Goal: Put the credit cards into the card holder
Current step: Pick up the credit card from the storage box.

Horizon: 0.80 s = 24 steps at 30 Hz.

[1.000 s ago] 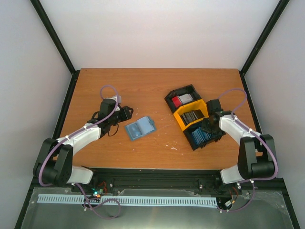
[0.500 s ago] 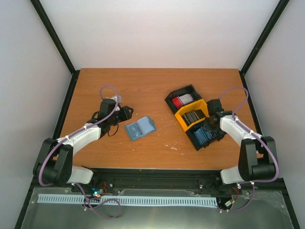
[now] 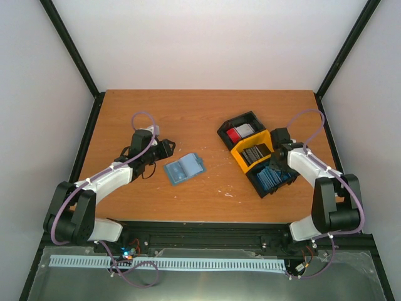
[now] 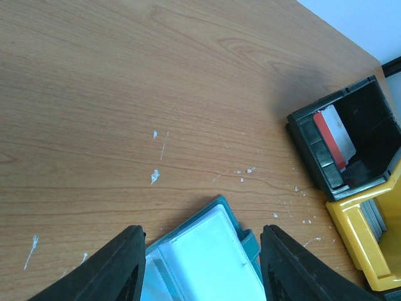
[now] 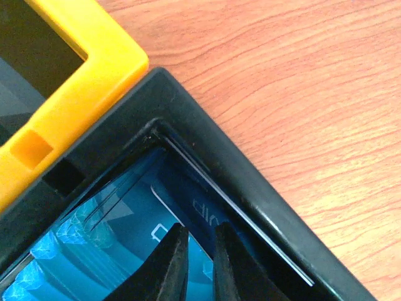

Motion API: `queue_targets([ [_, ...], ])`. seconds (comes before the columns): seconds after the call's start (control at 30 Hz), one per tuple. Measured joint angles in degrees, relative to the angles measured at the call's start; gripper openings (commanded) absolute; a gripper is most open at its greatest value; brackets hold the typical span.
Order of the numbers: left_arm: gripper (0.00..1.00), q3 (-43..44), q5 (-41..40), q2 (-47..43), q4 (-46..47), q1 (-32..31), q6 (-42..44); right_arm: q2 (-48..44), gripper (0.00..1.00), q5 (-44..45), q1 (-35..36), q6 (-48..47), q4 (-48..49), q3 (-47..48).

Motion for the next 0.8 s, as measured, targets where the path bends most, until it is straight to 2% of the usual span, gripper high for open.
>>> queue_targets([
  [0.23,0.52,0.0,0.02,0.02,0.04,0.0,0.0,2.16,0.1,1.18,0.24,-2.99,-1.03,2.01],
  [0.47,0.52,0.0,0.0,0.02,0.04,0.04,0.0,3.89,0.23,1.16,0.24,-4.07,-2.82,3.98],
  [0.8,0.52,0.0,0.0,0.35,0.39,0.07,0.0,4.35,0.24,3.08,0.61,-4.22,-4.63,4.13],
])
